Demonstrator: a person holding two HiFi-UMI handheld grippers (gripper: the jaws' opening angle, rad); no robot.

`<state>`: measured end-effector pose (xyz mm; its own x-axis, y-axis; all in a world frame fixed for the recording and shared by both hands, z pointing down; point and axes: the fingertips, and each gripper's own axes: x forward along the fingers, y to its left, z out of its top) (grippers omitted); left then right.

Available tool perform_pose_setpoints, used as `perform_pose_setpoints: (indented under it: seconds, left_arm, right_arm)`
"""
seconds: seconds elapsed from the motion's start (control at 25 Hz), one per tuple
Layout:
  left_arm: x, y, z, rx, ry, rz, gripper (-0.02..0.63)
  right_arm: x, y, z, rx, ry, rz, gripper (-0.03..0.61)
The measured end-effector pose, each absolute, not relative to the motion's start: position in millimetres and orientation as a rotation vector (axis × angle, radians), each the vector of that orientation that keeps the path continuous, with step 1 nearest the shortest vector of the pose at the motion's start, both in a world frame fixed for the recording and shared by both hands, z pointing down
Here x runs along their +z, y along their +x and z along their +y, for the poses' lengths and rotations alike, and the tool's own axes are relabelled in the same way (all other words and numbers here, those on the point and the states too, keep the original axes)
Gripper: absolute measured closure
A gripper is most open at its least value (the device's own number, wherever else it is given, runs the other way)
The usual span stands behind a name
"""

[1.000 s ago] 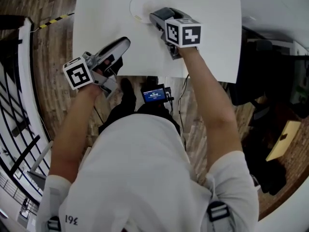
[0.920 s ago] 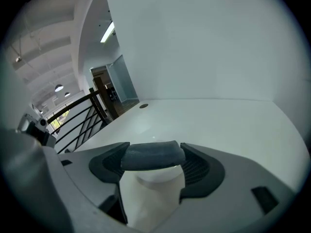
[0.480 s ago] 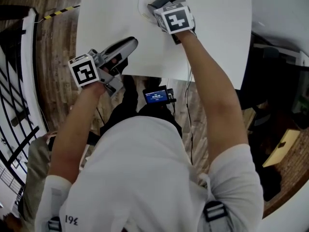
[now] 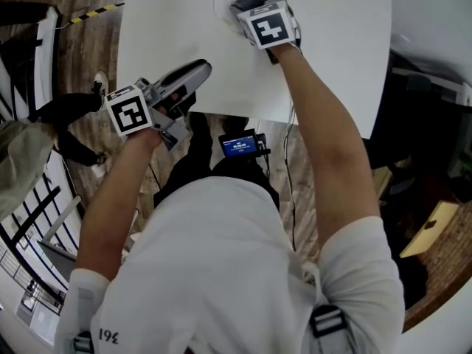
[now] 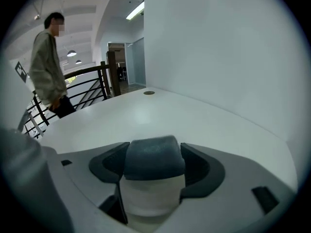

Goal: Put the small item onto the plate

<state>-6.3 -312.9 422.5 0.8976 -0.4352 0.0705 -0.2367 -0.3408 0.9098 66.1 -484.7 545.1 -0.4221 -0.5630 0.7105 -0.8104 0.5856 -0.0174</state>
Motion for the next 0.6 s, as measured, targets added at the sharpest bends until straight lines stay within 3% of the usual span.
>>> perform_pose_setpoints:
  seconds: [0.6]
  left_arm:
    - [429.1,-10.2,-312.2,-0.210,1.909,-0.518,0.517]
  right_arm:
    - [554.8,77.2,-493.4,0.472,1.112,-2.118,0.259]
